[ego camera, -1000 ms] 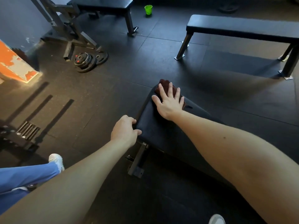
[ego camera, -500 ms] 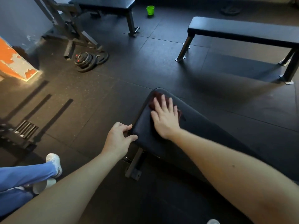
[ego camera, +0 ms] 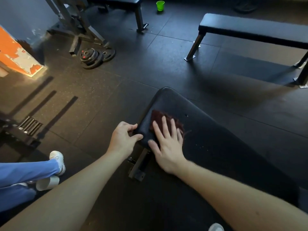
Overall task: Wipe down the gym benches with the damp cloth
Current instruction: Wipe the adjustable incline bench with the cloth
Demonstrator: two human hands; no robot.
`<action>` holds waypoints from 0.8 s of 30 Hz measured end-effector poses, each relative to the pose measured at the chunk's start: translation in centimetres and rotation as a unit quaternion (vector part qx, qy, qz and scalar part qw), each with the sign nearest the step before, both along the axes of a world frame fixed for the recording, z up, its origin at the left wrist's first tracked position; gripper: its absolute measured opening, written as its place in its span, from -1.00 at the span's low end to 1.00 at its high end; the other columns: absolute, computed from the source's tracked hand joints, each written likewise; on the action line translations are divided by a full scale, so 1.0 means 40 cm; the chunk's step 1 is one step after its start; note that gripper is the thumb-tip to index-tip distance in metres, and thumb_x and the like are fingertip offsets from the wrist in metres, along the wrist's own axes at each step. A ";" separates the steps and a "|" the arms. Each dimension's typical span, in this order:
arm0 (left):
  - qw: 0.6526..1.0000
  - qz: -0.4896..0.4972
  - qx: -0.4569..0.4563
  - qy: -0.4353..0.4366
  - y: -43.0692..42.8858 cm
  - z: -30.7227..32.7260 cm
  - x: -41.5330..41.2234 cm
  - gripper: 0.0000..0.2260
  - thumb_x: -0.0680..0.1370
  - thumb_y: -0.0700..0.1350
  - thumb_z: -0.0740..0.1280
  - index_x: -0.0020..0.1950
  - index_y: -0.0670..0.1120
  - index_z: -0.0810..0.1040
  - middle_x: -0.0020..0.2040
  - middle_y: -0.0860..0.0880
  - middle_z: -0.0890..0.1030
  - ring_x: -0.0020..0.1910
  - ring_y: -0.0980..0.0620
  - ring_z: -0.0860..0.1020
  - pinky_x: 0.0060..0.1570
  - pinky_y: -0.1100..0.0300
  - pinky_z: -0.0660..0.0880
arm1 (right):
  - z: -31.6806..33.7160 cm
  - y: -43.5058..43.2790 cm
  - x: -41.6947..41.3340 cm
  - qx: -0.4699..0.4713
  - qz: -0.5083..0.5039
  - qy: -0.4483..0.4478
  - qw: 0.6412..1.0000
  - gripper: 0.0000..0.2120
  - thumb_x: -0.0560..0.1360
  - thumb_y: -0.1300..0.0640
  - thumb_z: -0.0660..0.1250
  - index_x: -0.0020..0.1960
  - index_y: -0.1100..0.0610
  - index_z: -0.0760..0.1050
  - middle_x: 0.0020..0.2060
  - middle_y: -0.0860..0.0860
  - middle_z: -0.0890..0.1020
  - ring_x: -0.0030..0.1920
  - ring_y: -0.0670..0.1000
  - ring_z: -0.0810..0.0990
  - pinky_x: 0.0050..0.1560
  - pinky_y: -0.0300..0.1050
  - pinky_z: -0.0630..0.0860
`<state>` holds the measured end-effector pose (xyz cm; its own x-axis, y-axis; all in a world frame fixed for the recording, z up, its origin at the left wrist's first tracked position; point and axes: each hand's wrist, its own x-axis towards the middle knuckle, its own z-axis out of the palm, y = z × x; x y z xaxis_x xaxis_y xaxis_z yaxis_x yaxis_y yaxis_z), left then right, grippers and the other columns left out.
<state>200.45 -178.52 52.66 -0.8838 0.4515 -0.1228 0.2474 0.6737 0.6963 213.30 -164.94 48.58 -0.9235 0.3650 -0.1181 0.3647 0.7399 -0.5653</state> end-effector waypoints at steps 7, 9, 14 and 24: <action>1.000 0.001 0.002 0.007 -0.006 0.007 0.017 -0.55 0.49 -0.12 0.54 0.36 -0.07 0.58 0.09 0.12 0.51 0.13 0.16 0.52 0.10 0.35 0.45 | -0.009 0.053 -0.061 0.045 0.011 -0.014 0.999 -0.39 0.65 -0.35 -0.08 0.63 -0.30 -0.18 0.64 -0.08 -0.33 0.58 0.15 -0.48 0.56 0.36 -0.29; 1.000 0.007 0.014 0.005 -0.013 0.006 0.022 -0.56 0.49 -0.11 0.54 0.36 -0.06 0.58 0.12 0.11 0.53 0.14 0.15 0.52 0.14 0.35 0.44 | 0.009 0.079 -0.149 0.030 -0.017 -0.012 0.999 -0.38 0.64 -0.35 -0.06 0.65 -0.27 -0.13 0.65 -0.05 -0.29 0.59 0.20 -0.45 0.54 0.38 -0.33; 0.998 0.020 0.052 0.030 -0.035 -0.013 0.047 -0.63 0.52 -0.10 0.51 0.31 -0.11 0.61 0.12 0.07 0.56 0.10 0.20 0.53 0.09 0.49 0.44 | 0.011 0.029 -0.156 0.041 -0.016 0.023 0.999 -0.38 0.65 -0.34 -0.09 0.66 -0.21 -0.08 0.66 -0.04 -0.26 0.61 0.14 -0.42 0.57 0.33 -0.27; 0.998 0.007 0.050 0.025 -0.038 -0.022 0.029 -0.71 0.58 -0.15 0.44 0.30 -0.11 0.64 0.14 0.05 0.58 0.16 0.10 0.55 0.18 0.34 0.46 | -0.039 -0.086 0.053 0.058 0.058 0.024 0.996 -0.43 0.68 -0.26 -0.12 0.66 -0.23 -0.14 0.65 -0.10 -0.26 0.60 0.08 -0.44 0.59 0.32 -0.17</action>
